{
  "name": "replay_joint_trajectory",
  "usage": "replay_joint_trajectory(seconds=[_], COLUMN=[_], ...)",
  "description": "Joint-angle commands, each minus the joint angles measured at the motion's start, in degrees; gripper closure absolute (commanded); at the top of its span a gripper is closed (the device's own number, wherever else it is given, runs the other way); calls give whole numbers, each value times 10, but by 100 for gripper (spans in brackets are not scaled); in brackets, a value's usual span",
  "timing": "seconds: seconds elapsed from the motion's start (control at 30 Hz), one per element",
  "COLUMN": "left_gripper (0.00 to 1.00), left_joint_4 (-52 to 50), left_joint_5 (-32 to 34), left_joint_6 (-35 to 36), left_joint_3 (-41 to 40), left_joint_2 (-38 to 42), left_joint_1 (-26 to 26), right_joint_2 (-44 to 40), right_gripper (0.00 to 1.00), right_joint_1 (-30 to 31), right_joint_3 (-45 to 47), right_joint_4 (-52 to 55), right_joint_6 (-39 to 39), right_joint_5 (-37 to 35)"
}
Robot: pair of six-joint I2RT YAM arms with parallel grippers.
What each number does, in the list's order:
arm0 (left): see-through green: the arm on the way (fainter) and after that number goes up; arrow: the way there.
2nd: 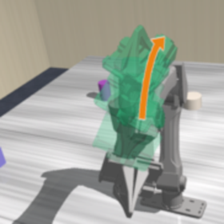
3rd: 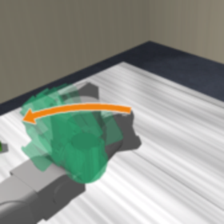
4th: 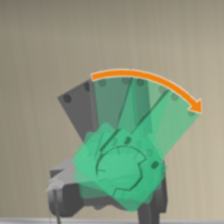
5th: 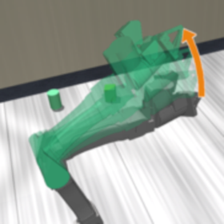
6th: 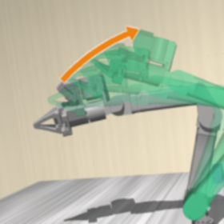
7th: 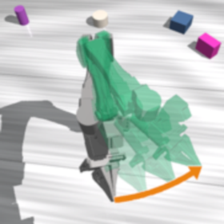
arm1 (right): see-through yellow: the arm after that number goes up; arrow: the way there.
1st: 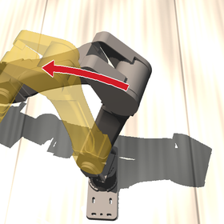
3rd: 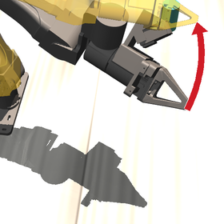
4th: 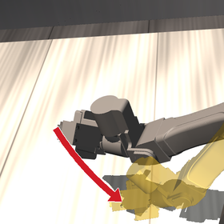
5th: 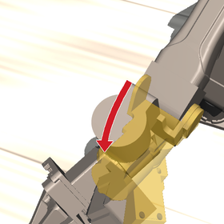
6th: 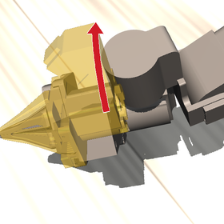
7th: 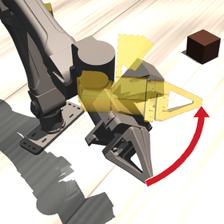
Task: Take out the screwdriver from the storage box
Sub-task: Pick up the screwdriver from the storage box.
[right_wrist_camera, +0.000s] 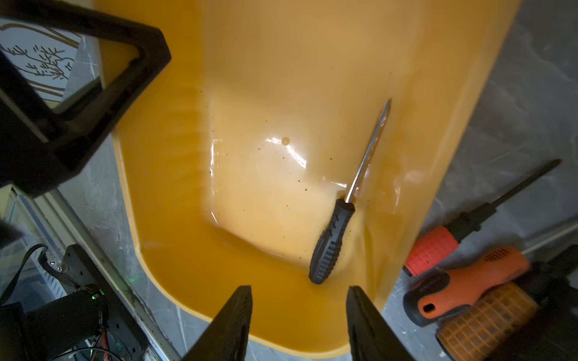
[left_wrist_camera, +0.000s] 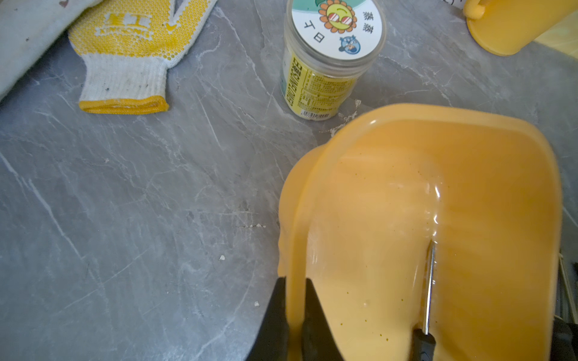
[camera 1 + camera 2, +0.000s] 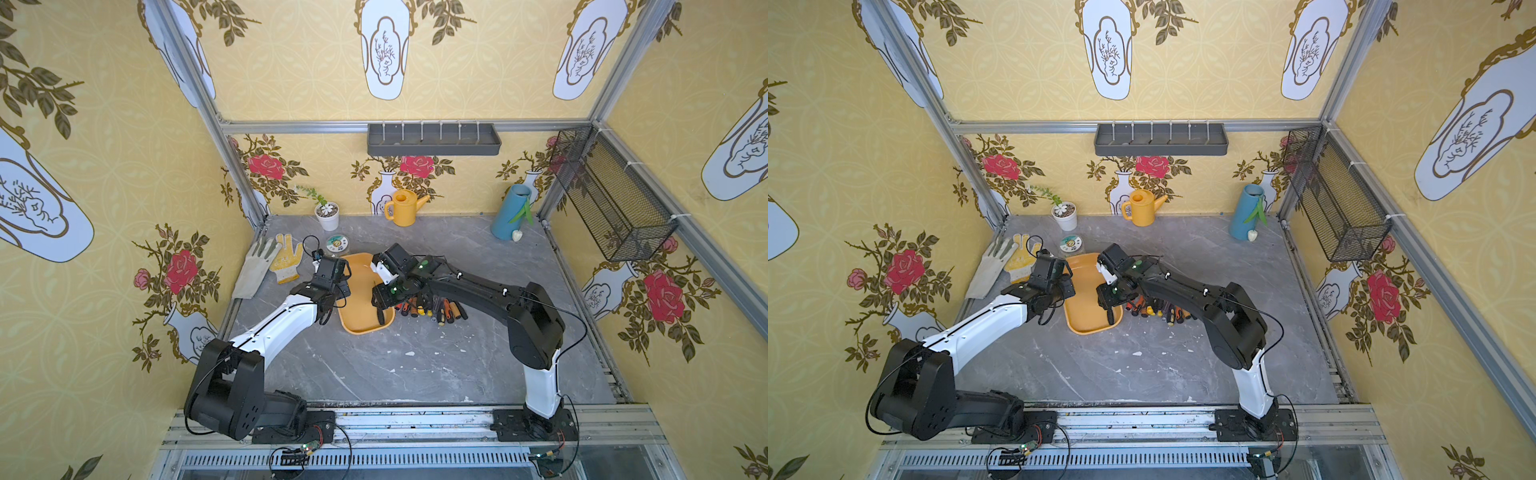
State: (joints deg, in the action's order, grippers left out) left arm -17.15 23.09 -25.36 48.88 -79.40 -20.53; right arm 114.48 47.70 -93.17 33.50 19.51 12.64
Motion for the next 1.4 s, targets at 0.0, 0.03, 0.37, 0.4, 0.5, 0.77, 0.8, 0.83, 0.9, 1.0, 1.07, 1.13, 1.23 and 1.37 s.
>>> replay_joint_trajectory(seconds=[0.0, 0.03, 0.37, 0.4, 0.5, 0.77, 0.8, 0.83, 0.9, 1.0, 1.07, 1.13, 1.23, 1.37], left_gripper=[100, 100, 100, 100, 100, 100, 100, 100, 100, 100, 100, 100, 100, 100], left_joint_4=[18, 19, 18, 19, 19, 18, 18, 19, 18, 18, 19, 18, 18, 18], left_joint_5=[-7, -6, -5, -5, -2, 0, -1, -1, -2, -2, -2, -3, -5, -4], left_joint_6=[-6, -7, -9, -9, -9, -12, -12, -13, -14, -15, -14, -15, -16, -16], left_joint_3=[-6, -6, -10, -9, -12, -13, -13, -14, -14, -14, -16, -16, -18, -18], left_joint_2=[-3, -2, 6, 7, 8, 7, 8, 8, 12, 15, 18, 21, 23, 23], left_joint_1=[1, 1, 0, 0, 1, 0, 0, 0, 0, 0, 0, 0, 0, 0], right_joint_2=[14, 19, 86, 89, 90, 105, 108, 111, 116, 125, 131, 136, 145, 153], right_gripper=[47, 47, 48, 49, 49, 51, 51, 52, 52, 52, 53, 54, 55, 58], right_joint_1=[8, 12, 31, 31, 35, 36, 36, 37, 37, 37, 37, 37, 36, 37], right_joint_3=[-7, -9, -73, -73, -70, -77, -80, -82, -84, -89, -94, -95, -94, -88], right_joint_4=[-14, -15, 40, 41, 42, 51, 54, 55, 56, 60, 68, 69, 70, 56], right_joint_6=[26, 33, 57, 63, 75, 93, 95, 96, 102, 114, 122, 130, 142, 151], right_joint_5=[-5, -12, -93, -99, -118, -132, -132, -133, -133, -136, -145, -145, -145, -130])
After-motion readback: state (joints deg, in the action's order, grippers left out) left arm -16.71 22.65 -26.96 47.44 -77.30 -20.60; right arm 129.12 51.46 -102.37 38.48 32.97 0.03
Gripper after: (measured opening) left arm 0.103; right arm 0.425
